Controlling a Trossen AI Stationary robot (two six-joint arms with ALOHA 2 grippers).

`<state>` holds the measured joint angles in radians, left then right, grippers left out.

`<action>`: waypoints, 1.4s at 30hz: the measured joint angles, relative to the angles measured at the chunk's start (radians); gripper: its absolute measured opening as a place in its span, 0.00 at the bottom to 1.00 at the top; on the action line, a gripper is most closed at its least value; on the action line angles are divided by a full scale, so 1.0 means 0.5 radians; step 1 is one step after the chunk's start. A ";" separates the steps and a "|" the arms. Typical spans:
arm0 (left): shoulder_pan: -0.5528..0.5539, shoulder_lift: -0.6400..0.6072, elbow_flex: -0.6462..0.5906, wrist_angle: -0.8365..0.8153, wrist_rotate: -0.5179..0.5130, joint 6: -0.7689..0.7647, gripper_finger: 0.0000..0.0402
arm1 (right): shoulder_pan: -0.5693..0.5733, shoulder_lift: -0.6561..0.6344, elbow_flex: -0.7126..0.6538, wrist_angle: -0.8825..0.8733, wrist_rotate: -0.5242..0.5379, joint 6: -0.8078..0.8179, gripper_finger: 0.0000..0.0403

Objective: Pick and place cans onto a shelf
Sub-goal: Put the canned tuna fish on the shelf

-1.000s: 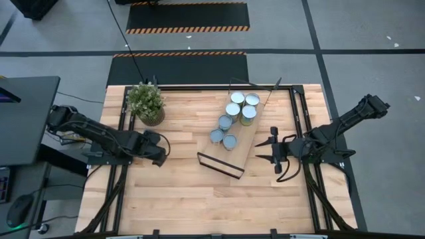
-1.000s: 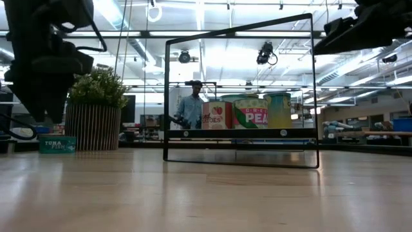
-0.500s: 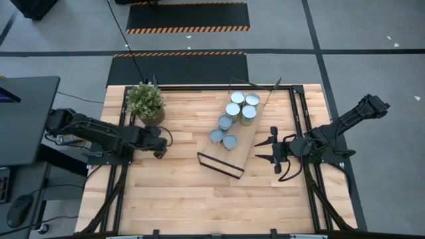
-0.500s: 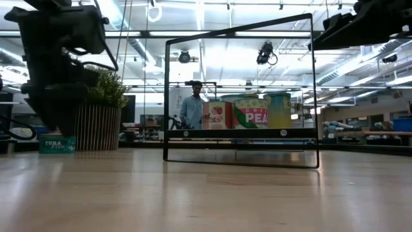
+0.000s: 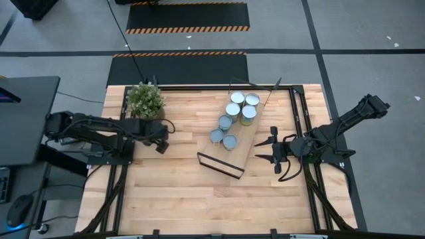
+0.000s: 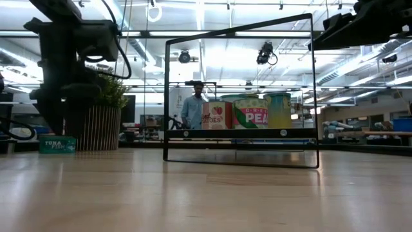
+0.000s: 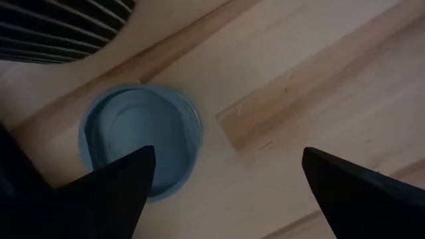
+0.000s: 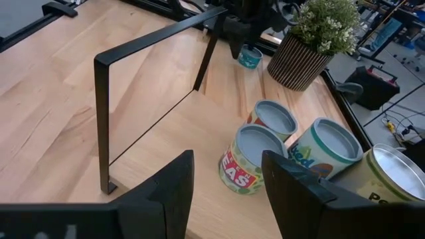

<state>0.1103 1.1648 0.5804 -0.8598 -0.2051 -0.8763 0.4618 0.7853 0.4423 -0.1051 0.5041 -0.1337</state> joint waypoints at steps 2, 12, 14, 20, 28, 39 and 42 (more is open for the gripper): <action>0.054 0.000 0.000 0.008 0.045 0.013 0.96 | 0.000 0.000 0.000 0.000 0.000 0.000 0.46; 0.123 0.091 0.000 0.111 0.112 0.047 0.96 | 0.000 0.000 0.000 0.000 0.000 0.000 0.46; 0.123 0.165 0.002 0.128 0.120 0.071 0.96 | 0.000 0.000 0.000 0.000 0.000 0.000 0.46; 0.118 0.243 0.008 0.139 0.137 0.107 0.96 | -0.001 0.000 0.001 -0.001 -0.001 0.001 0.46; 0.023 0.246 0.075 0.289 0.403 0.100 0.96 | -0.001 0.000 0.001 0.000 -0.001 0.001 0.46; -0.170 0.243 0.389 0.462 0.556 0.091 0.96 | 0.000 0.000 0.001 -0.002 -0.001 0.005 0.46; -0.206 0.243 0.474 0.255 0.382 0.156 0.96 | 0.000 0.000 0.001 -0.002 -0.001 0.005 0.46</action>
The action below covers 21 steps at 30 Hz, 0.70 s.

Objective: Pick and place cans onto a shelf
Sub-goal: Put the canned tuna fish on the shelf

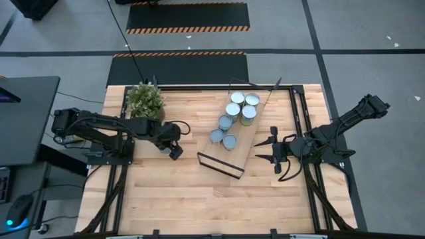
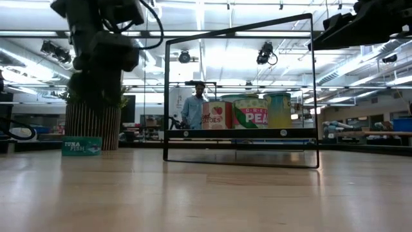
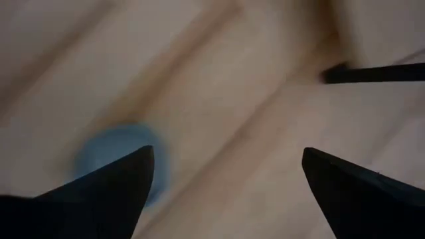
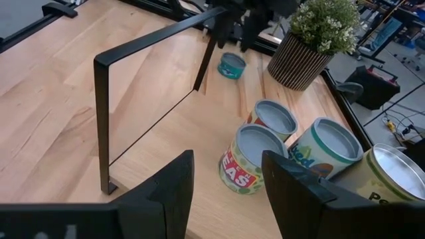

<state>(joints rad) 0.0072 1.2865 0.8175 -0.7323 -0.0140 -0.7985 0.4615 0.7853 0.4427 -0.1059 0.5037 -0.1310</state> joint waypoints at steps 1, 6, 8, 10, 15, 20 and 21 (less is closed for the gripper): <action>-0.009 0.000 0.024 -0.091 -0.073 0.009 0.96 | 0.000 0.000 0.000 0.000 0.000 0.000 0.46; -0.021 0.005 0.038 -0.495 -0.220 -0.169 0.96 | 0.000 0.000 0.000 0.001 -0.001 0.000 0.46; -0.016 0.005 -0.010 -0.543 -0.197 -0.304 0.96 | 0.000 0.000 0.000 0.003 0.000 0.000 0.46; -0.007 0.005 -0.081 -0.520 -0.144 -0.427 0.96 | 0.000 0.000 0.000 0.012 -0.001 -0.001 0.46; -0.008 0.005 -0.290 -0.258 0.020 -0.552 0.96 | 0.000 0.000 0.000 0.014 -0.027 0.000 0.46; -0.007 0.005 -0.380 -0.098 -0.028 -0.579 0.96 | 0.000 0.000 0.000 0.015 -0.038 0.000 0.46; -0.007 0.005 -0.383 -0.086 -0.062 -0.579 0.96 | 0.000 0.000 0.000 0.015 -0.038 0.000 0.46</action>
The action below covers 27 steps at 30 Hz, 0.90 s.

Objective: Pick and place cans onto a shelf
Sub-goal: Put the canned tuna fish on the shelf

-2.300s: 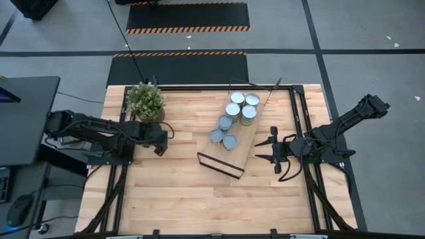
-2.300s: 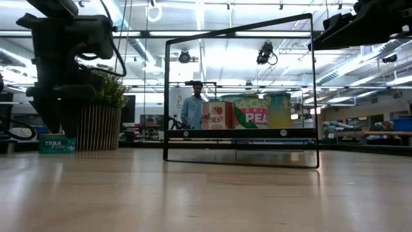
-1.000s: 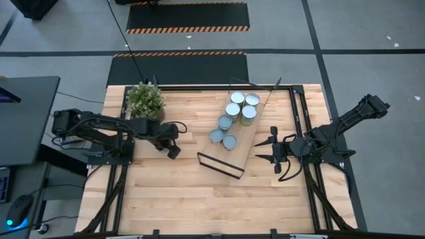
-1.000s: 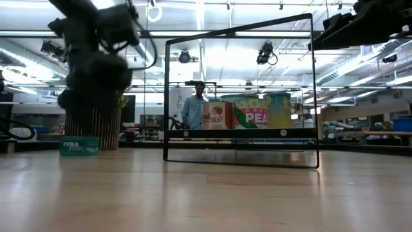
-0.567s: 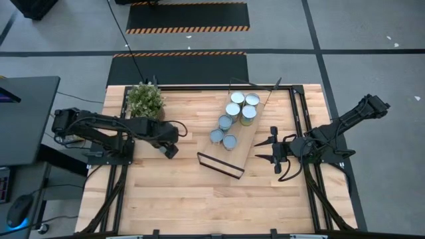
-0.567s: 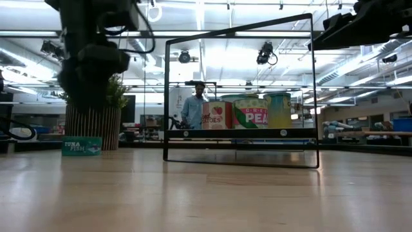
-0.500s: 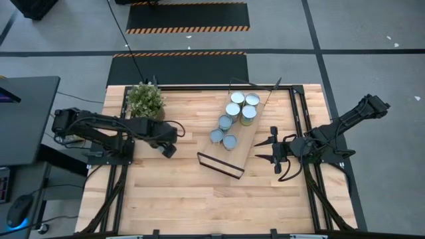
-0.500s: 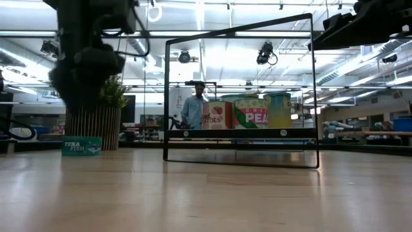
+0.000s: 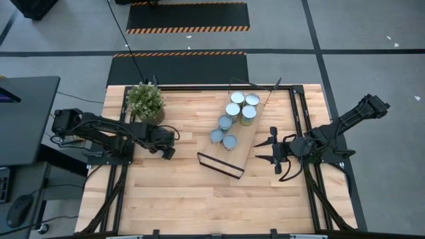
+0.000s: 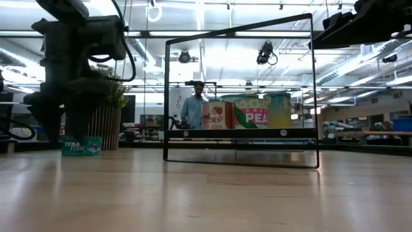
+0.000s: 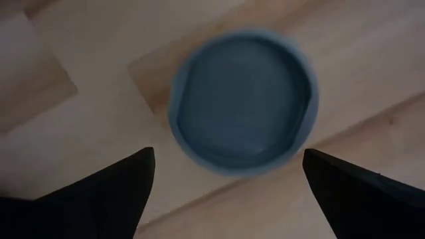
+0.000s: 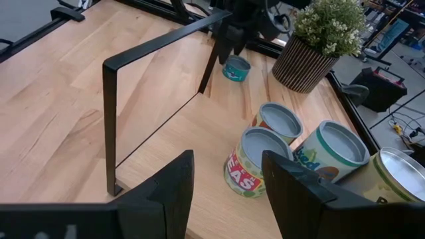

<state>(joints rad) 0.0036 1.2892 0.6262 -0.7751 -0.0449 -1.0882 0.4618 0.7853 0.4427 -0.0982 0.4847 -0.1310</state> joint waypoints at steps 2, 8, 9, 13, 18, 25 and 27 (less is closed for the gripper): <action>0.000 0.000 0.000 0.038 -0.048 0.010 0.96 | 0.000 0.000 0.000 0.000 0.000 0.000 0.46; 0.000 0.035 0.000 0.075 -0.160 0.033 0.96 | 0.000 0.000 0.000 0.000 0.000 -0.001 0.46; 0.000 0.040 -0.001 0.079 -0.177 0.022 0.96 | 0.000 0.000 0.000 0.000 0.000 -0.002 0.46; 0.000 0.117 0.000 0.172 -0.175 0.011 0.96 | 0.000 0.000 0.000 0.003 0.000 -0.005 0.46; 0.013 0.248 0.000 0.206 -0.160 0.019 0.96 | 0.000 0.001 0.000 0.016 0.000 -0.006 0.46; 0.013 0.275 0.007 0.253 -0.151 0.069 0.92 | -0.001 0.001 0.000 0.016 0.000 -0.006 0.46; 0.013 0.276 0.016 0.266 -0.140 0.069 0.89 | -0.001 0.001 0.000 0.017 0.000 -0.006 0.46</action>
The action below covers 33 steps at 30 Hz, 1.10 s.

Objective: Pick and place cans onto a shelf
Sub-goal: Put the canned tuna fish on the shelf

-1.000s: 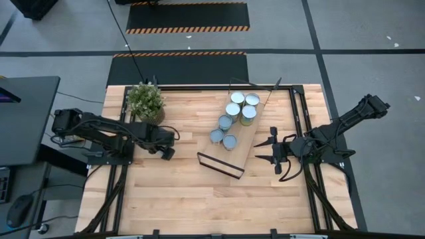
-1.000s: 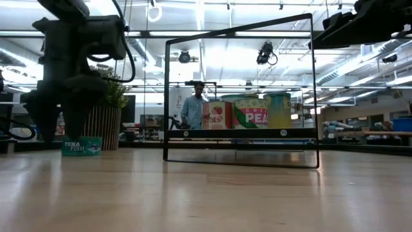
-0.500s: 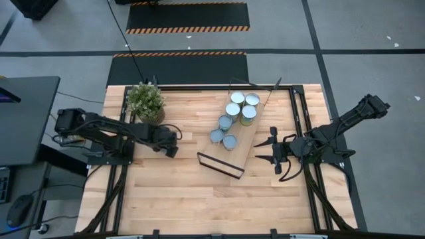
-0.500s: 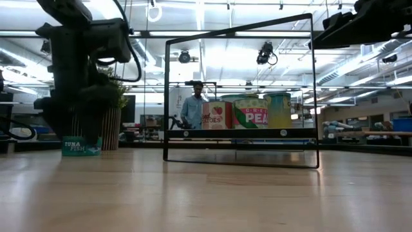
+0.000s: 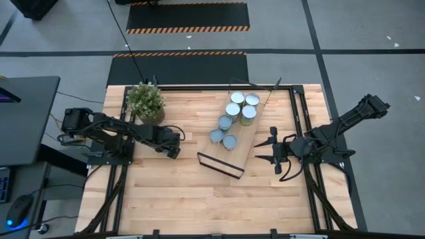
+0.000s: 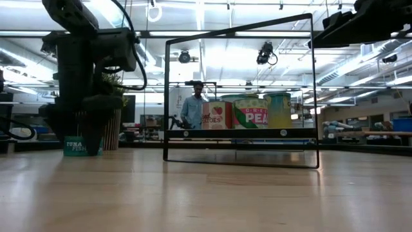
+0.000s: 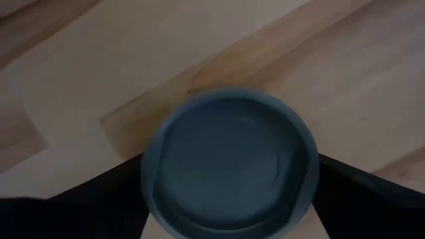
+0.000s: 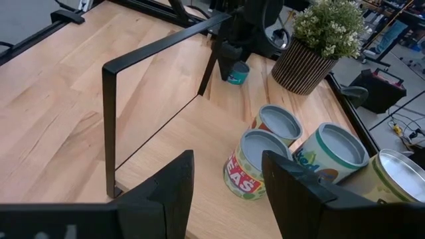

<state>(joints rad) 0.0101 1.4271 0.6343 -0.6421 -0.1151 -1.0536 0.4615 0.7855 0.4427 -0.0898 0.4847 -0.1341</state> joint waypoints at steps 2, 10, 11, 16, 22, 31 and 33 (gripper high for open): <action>0.000 0.000 0.002 0.015 0.001 0.000 0.84 | 0.000 0.000 0.000 -0.001 0.000 0.000 0.46; 0.000 0.000 0.019 0.007 0.063 0.089 0.72 | 0.000 0.000 0.000 -0.001 0.000 0.000 0.46; 0.000 0.000 0.035 0.007 0.087 0.135 0.72 | 0.000 0.000 0.000 -0.001 0.000 0.000 0.46; -0.019 0.000 0.188 0.037 0.117 0.521 0.74 | 0.000 0.000 0.000 0.000 0.000 0.000 0.46; -0.102 0.000 0.231 0.344 0.098 1.078 0.75 | 0.000 -0.001 0.000 0.000 0.000 0.000 0.46; -0.219 0.042 0.229 0.897 0.100 1.661 0.75 | 0.000 0.000 0.000 -0.001 -0.016 0.000 0.46; -0.216 0.085 0.237 0.947 0.087 1.664 0.75 | 0.000 0.000 0.000 0.003 -0.015 -0.001 0.46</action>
<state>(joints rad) -0.0979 1.4693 0.7530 -0.1687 -0.0716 -0.2214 0.4614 0.7856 0.4427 -0.0884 0.4770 -0.1345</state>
